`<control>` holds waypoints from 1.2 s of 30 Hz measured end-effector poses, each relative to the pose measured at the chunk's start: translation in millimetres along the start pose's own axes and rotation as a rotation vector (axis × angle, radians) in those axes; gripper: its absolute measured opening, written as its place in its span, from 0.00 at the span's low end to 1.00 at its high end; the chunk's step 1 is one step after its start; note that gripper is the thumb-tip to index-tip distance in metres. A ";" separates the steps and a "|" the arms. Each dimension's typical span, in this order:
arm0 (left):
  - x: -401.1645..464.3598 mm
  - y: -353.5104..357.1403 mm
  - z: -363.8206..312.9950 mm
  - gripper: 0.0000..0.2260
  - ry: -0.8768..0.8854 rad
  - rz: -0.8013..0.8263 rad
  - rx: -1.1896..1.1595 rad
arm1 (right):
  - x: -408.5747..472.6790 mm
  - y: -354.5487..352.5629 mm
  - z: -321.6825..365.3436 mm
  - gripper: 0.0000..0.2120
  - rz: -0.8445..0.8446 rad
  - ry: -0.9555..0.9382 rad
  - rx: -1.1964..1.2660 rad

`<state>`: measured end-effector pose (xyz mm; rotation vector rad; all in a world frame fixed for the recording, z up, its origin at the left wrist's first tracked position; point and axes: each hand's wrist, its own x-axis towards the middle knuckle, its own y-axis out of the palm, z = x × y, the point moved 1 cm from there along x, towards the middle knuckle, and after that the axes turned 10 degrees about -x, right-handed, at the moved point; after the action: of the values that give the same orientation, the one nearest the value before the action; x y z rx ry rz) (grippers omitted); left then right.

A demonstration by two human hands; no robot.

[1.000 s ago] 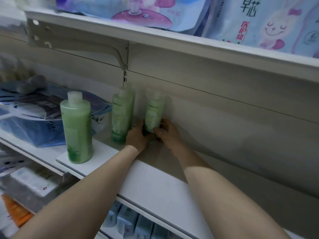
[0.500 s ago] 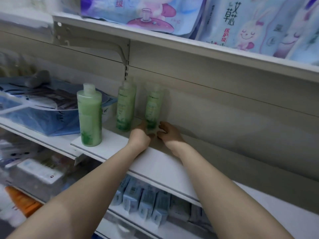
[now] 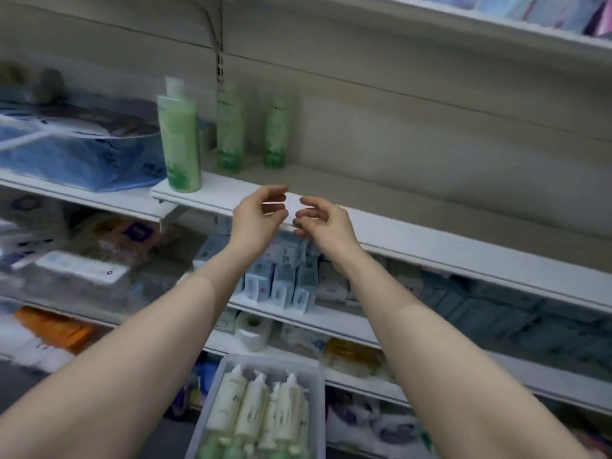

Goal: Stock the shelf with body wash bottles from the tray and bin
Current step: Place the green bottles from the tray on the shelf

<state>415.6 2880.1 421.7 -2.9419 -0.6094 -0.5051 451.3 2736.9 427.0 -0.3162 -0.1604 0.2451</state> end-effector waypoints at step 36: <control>-406.4 19.0 337.0 0.31 -1.218 0.337 0.438 | -248.5 100.1 -414.5 0.19 0.703 0.666 -0.644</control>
<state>172.9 2765.7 -33.3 -2.5097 -0.1912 1.3319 272.2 2644.8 -23.6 -1.0757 0.5582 0.7693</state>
